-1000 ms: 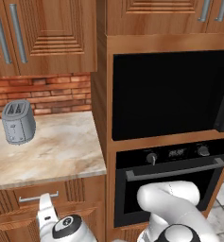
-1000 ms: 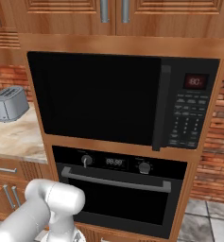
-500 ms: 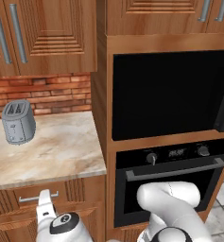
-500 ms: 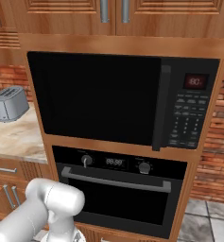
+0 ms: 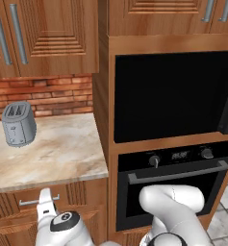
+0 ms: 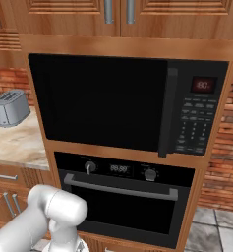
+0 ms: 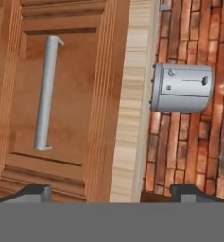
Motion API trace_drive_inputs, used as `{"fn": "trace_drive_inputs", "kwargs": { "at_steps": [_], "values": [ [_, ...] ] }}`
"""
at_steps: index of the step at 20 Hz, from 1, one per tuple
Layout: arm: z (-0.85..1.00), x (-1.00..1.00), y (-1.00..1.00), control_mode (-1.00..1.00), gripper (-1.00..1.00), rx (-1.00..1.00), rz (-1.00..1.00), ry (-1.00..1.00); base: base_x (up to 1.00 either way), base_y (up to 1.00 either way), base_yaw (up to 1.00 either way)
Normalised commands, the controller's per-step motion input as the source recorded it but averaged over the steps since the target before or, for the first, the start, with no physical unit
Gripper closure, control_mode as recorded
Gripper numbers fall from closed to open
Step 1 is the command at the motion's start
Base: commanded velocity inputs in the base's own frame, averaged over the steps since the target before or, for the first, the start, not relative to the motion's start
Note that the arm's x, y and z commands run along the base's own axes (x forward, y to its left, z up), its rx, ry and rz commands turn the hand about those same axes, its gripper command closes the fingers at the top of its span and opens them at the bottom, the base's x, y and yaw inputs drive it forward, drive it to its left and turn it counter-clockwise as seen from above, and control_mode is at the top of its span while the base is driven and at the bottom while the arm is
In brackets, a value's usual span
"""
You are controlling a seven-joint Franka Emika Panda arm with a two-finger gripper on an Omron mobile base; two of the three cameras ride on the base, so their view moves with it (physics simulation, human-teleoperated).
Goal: Take the tongs from the drawer on the left and place them on the dining counter next to the tray containing the hot dog.
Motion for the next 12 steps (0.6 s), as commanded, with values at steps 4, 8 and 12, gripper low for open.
{"fn": "trace_drive_inputs", "kwargs": {
  "at_steps": [4,8,12],
  "values": [
    [-0.08,0.16,0.00,-1.00,-1.00,0.00,0.00,-0.01,0.00,0.00,0.00],
    [-0.22,0.00,0.04,-1.00,-1.00,0.00,0.00,-0.03,0.00,0.00,0.00],
    [-0.26,0.00,0.08,-1.00,-1.00,0.00,0.00,-0.03,0.00,0.00,0.00]
  ]
}}
